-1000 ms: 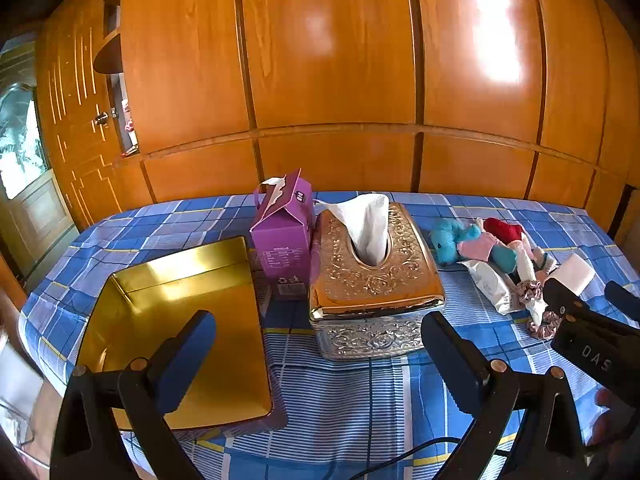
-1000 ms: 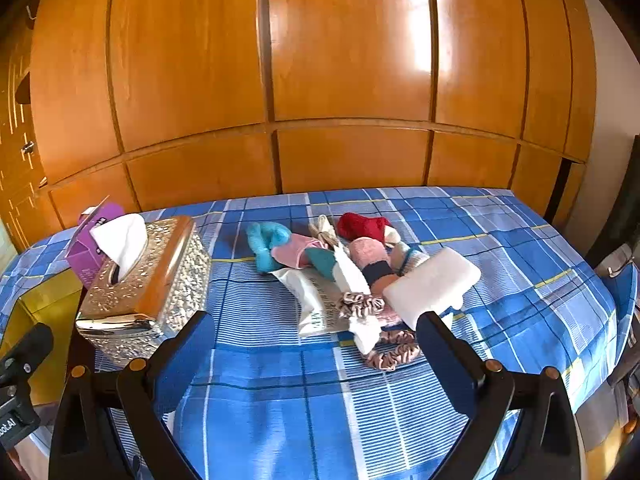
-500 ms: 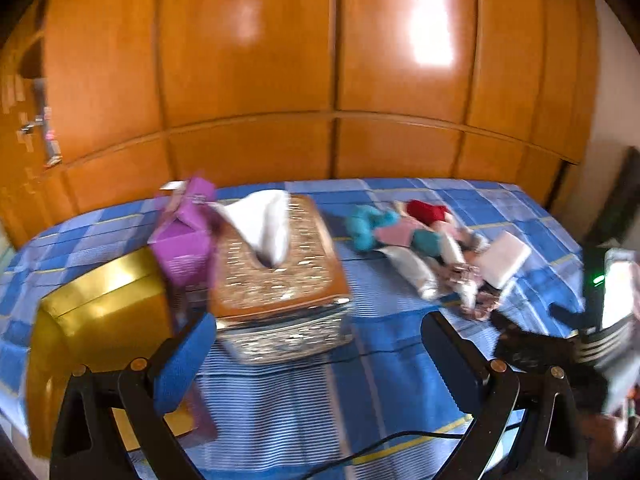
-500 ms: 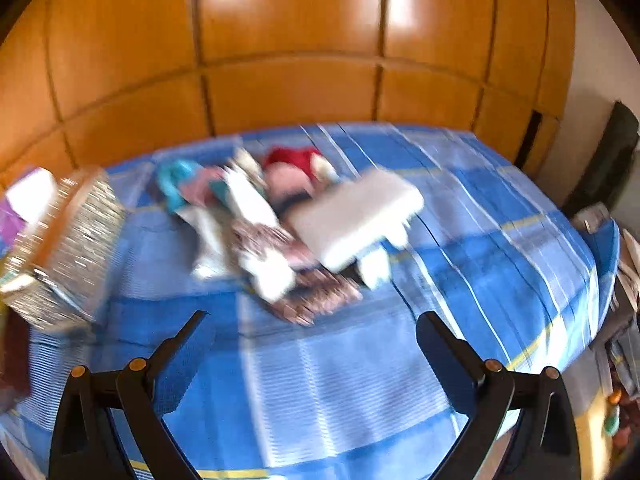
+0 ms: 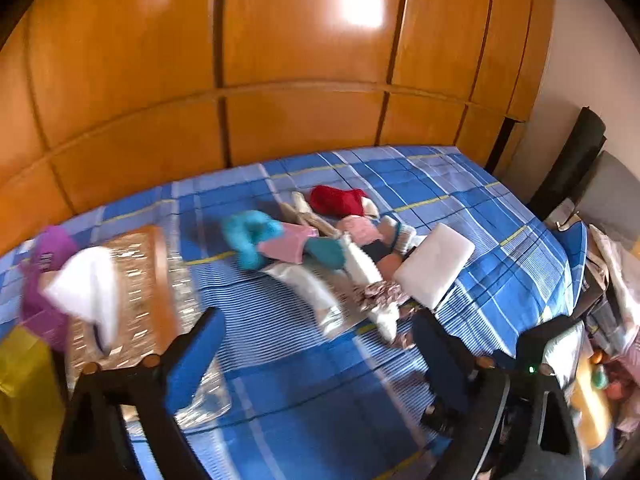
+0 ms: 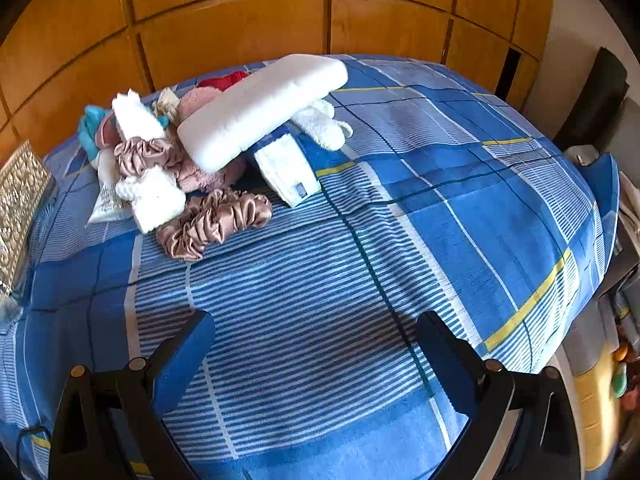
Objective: Organize soft objects
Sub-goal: 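Grasp the white sock and brown scrunchie with the left gripper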
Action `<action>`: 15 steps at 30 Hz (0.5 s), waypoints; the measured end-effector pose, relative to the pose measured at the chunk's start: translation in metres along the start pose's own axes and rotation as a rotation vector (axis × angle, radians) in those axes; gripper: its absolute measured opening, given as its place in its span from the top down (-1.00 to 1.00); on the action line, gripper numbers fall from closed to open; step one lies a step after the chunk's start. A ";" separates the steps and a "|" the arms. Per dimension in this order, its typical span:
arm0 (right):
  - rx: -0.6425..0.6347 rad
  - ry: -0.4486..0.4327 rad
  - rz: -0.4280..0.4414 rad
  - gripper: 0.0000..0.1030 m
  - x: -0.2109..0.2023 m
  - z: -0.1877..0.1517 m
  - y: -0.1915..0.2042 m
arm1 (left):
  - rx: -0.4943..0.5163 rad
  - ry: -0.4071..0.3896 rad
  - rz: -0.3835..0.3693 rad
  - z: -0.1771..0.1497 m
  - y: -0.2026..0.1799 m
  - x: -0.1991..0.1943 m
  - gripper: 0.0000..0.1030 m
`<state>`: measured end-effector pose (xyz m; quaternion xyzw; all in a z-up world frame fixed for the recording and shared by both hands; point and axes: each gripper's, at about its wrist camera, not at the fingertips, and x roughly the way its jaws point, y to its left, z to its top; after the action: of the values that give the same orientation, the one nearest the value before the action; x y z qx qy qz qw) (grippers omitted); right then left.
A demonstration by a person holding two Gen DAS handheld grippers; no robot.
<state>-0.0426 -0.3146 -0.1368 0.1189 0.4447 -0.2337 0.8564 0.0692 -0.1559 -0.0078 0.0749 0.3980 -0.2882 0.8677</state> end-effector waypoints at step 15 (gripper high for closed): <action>0.028 -0.055 0.019 -1.00 0.011 -0.001 -0.002 | -0.012 0.166 -0.106 0.017 -0.033 0.126 0.22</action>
<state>-0.0390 -0.3191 -0.1466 0.1287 0.4165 -0.2348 0.8688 0.1270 -0.2444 -0.0862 0.0721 0.4739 -0.3241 0.8156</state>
